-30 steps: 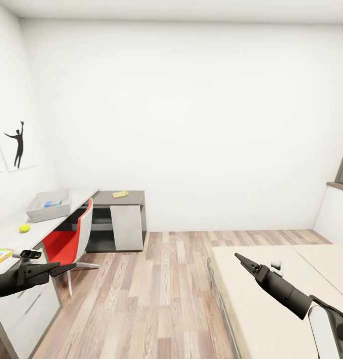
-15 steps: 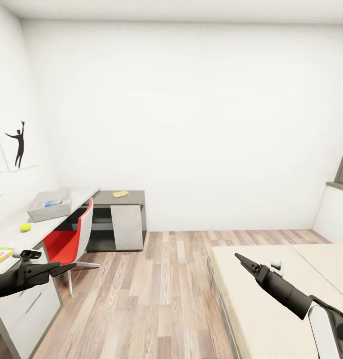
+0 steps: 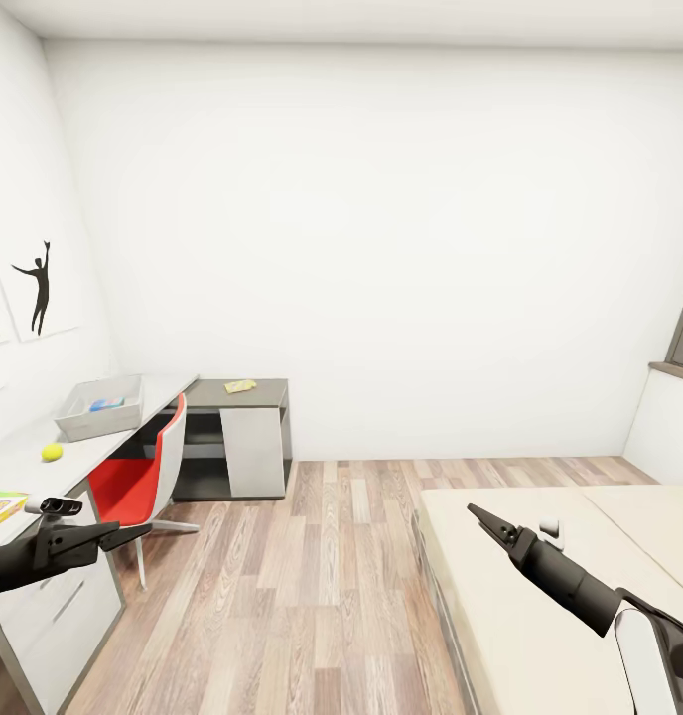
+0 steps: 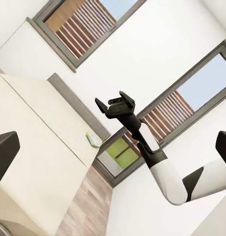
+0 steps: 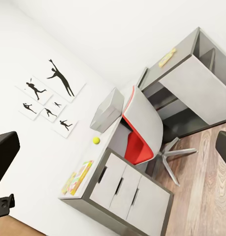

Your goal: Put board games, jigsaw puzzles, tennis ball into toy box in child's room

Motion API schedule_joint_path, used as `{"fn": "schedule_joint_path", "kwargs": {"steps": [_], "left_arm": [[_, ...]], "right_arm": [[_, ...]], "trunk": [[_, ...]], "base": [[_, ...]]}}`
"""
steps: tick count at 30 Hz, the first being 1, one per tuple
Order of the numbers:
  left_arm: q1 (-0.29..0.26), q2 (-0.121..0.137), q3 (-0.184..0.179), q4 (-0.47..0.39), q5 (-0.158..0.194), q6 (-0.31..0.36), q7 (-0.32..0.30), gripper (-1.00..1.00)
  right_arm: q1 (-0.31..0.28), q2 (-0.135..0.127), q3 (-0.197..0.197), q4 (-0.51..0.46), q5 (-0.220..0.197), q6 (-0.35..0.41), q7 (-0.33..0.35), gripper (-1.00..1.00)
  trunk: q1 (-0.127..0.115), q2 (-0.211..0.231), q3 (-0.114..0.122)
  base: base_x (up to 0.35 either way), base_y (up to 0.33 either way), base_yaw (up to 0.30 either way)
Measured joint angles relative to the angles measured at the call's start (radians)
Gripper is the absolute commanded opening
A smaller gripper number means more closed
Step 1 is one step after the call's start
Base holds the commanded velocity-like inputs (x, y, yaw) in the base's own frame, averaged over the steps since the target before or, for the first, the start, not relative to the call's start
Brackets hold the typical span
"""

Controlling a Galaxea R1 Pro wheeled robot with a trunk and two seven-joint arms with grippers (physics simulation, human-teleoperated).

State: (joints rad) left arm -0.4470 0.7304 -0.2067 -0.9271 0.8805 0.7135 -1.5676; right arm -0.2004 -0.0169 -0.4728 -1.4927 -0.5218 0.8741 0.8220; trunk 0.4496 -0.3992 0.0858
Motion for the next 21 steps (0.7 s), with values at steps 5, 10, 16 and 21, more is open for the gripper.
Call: {"fn": "schedule_joint_path", "kwargs": {"steps": [5,10,16,21], "left_arm": [[0.0,0.0,0.0,0.0,-0.001,0.0,0.0,1.0],[0.0,0.0,0.0,0.0,0.0,0.0,0.0,1.0],[0.0,0.0,0.0,0.0,0.001,0.0,0.0,1.0],[0.0,0.0,0.0,0.0,0.001,0.0,0.0,1.0]], "right_arm": [[0.0,0.001,0.0,0.0,0.0,0.0,0.0,1.0],[0.0,0.001,0.0,0.0,0.0,0.0,0.0,1.0],[0.0,0.0,0.0,0.0,0.0,0.0,0.001,1.0],[0.0,0.0,0.0,0.0,0.0,0.0,0.001,1.0]], "trunk": [[0.0,0.0,0.0],[0.0,0.0,0.0],[0.0,0.0,0.0],[0.0,0.0,0.0]], "base": [[-0.006,0.0,0.0],[-0.1,0.0,0.0],[-0.063,0.0,0.0],[-0.011,0.0,0.0]]}}
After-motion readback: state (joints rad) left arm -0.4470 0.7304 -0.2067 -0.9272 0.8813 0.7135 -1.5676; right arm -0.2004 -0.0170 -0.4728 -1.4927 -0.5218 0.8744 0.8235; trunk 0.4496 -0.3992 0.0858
